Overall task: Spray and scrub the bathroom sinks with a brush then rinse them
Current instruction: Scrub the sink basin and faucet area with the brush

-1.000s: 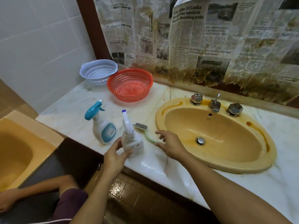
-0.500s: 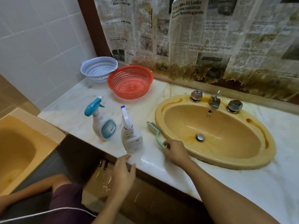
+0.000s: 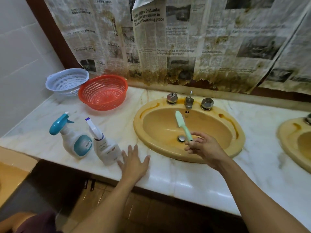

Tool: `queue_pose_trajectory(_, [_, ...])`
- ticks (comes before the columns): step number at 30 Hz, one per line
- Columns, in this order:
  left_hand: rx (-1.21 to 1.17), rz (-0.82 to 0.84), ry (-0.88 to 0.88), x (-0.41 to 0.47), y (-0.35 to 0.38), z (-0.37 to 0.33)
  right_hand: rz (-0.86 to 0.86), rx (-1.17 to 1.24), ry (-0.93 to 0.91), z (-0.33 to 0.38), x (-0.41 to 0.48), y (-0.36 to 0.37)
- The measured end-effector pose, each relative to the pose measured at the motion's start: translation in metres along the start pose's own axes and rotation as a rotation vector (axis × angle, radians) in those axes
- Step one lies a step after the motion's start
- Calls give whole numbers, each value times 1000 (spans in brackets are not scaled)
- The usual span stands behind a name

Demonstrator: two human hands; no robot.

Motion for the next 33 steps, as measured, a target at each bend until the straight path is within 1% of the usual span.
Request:
queue_pose_trajectory(2, [15, 27, -53, 9, 8, -11, -7, 110, 39, -3, -4, -19])
queue_pose_trajectory(4, [10, 29, -109, 17, 16, -19, -12, 152, 87, -8, -3, -38])
queue_pose_trajectory(6, [72, -16, -165, 21, 22, -20, -35, 137, 158, -12, -1, -57])
queue_pose_trajectory(8, [168, -79, -199, 22, 27, -20, -66, 72, 222, -12, 3, -74])
queue_pose_trajectory(10, [219, -104, -224, 23, 29, -19, -86, -72, 255, -5, 8, -88])
queue_pose_trajectory(12, [241, -104, -252, 27, 30, -16, -115, -264, 281, 3, 14, -105])
queue_pose_trajectory(15, [262, -122, -273, 30, 31, -13, -97, -465, 318, 10, 29, -118])
queue_pose_trajectory(16, [265, -132, -277, 31, 30, -13, -97, -576, 294, 15, 37, -121])
queue_pose_trajectory(18, [264, -139, -291, 31, 30, -12, -79, -918, 205, 26, 54, -127])
queue_pose_trajectory(20, [264, -140, -311, 32, 29, -11, -4, -1177, 171, 29, 68, -127])
queue_pose_trajectory(21, [270, -142, -319, 32, 29, -10, 60, -1283, 193, 26, 76, -126])
queue_pose_trajectory(23, [280, -143, -327, 31, 28, -11, 236, -1472, 305, 12, 86, -126])
queue_pose_trajectory(25, [278, -145, -327, 31, 29, -12, 410, -1591, 434, -7, 91, -127])
queue_pose_trajectory(26, [274, -143, -329, 31, 29, -11, 463, -1632, 477, -14, 95, -128])
queue_pose_trajectory(28, [268, -153, -325, 32, 29, -10, 515, -1690, 535, -27, 110, -133])
queue_pose_trajectory(30, [265, -163, -320, 33, 29, -9, 527, -1728, 541, -36, 136, -132])
queue_pose_trajectory(33, [274, -162, -323, 34, 29, -9, 430, -1675, 462, -44, 172, -126])
Point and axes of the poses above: each hand's wrist, its own x-axis towards the middle knuckle, its own y-axis out of the palm, z = x × y, the point moved 10 cm from there along x, towards the middle knuckle, and after that the axes turned 9 degrees about z, right-handed, at the moved point
